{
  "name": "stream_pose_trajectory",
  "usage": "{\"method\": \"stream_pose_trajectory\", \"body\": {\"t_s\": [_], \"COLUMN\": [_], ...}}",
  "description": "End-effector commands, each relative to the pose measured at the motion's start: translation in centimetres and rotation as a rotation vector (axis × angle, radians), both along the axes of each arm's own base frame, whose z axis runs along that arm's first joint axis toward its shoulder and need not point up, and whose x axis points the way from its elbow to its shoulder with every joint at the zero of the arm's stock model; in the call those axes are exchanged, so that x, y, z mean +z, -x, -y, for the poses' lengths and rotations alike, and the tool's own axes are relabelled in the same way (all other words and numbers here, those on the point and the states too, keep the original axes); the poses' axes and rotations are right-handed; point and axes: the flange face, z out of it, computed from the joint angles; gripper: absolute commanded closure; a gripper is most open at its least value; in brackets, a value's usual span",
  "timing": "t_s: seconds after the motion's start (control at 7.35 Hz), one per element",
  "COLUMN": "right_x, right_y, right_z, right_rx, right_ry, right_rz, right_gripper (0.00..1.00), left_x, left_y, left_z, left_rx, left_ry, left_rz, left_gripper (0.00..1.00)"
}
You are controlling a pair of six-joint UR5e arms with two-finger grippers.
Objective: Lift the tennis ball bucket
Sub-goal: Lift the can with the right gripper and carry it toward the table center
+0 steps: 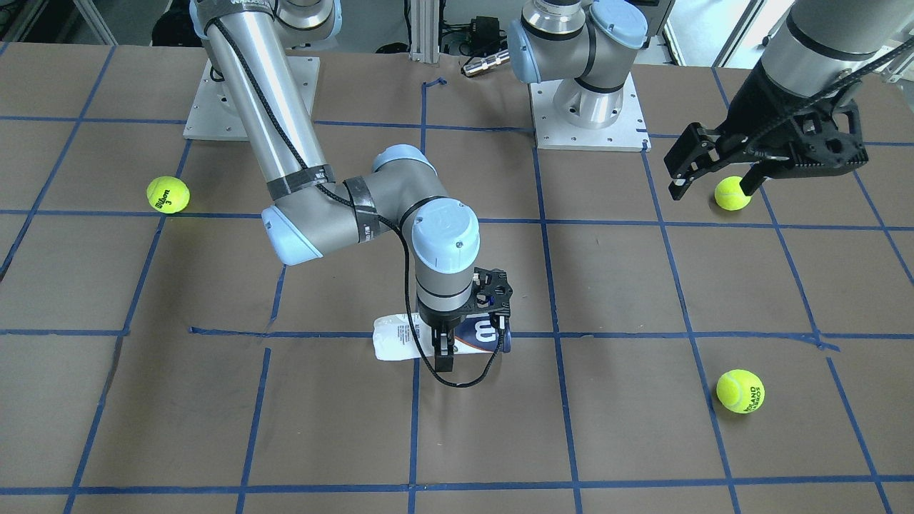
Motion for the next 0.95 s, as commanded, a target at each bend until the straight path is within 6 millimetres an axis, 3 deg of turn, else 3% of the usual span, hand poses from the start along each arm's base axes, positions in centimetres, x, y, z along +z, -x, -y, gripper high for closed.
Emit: {"method": "stream_pose_trajectory", "body": {"t_s": [0.0,0.27,0.41,0.68,0.82], "right_x": [-0.3,-0.6,1.0,5.8,9.7], "right_y": [-0.7,-0.7,-0.6,1.0,1.9], "right_z": [-0.8,-0.9,-0.4,-0.3,-0.6], "right_rx": [0.004,-0.005,-0.012,-0.038,-0.053], "right_ry": [-0.007,-0.019,0.0,0.0,0.031], "right_rz": [-0.003,-0.003,0.015,0.057,0.079], "right_gripper": [0.0,0.0,0.0,0.0,0.0], "left_x": [0.1,0.1,0.0,0.0,-0.2], "left_y": [0.0,0.0,0.0,0.0,0.1], "left_z": [0.0,0.0,0.0,0.0,0.2], "left_rx": [0.0,0.0,0.0,0.0,0.0], "left_ry": [0.001,0.001,-0.001,0.0,0.0], "left_rz": [0.0,0.002,0.001,0.0,-0.011], "left_gripper": [0.0,0.0,0.0,0.0,0.0]}}
